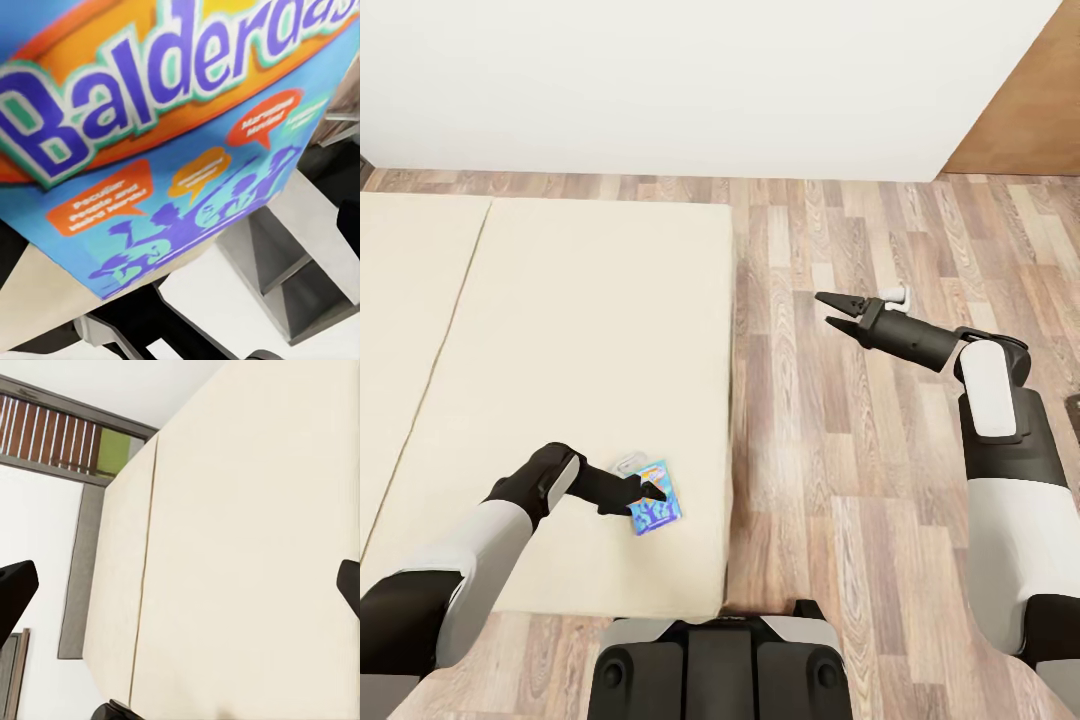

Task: Put all the toys in the child's room - the three board games (two on the bed and one on the table), the two jigsaw puzzles on the table, and the tennis ball on the table - inside the toy box on the table in the child's room.

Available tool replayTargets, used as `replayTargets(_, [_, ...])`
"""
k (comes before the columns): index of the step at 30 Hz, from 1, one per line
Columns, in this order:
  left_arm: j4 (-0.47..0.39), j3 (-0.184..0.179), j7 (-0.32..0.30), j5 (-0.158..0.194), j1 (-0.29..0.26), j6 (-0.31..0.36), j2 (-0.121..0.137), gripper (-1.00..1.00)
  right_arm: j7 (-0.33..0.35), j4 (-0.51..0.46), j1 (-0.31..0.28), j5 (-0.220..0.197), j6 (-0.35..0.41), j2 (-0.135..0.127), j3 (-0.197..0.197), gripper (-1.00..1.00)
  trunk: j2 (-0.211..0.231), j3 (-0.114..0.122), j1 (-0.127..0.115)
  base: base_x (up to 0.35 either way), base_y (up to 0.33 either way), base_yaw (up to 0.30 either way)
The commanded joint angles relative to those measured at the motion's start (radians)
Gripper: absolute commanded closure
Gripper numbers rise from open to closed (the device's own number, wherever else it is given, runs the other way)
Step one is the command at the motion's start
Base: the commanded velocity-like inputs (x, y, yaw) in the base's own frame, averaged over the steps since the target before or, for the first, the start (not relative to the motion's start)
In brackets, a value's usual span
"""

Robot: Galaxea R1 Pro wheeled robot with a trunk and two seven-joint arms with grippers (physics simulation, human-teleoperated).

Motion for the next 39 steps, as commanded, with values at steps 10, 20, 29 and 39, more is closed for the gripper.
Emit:
replayTargets(10, [-0.002,-0.004,0.0,0.006,0.0,0.006,0.0,-1.0,0.01,0.001,-0.001,0.009,0.004,0.0,-0.002,-1.0,-0.001,-0.001,0.0,0.0,-0.168,0.0])
replayTargets(20, [-0.002,-0.004,0.0,0.006,0.0,0.006,0.001,-1.0,0.01,0.001,-0.001,0.009,0.004,0.0,-0.002,-1.0,-0.001,-0.001,0.0,0.0,-0.179,0.0])
replayTargets(29, [-0.003,-0.008,-0.001,0.006,0.0,0.006,0.004,-1.0,0.01,0.001,-0.001,0.009,0.004,0.0,-0.001,-1.0,-0.001,-0.001,0.0,0.0,-0.062,0.0])
replayTargets(39, [-0.005,-0.009,-0.003,0.006,0.0,0.006,0.013,-1.0,0.01,0.001,-0.001,0.009,0.004,0.001,0.0,-1.0,-0.001,-0.001,0.0,0.0,0.139,0.0])
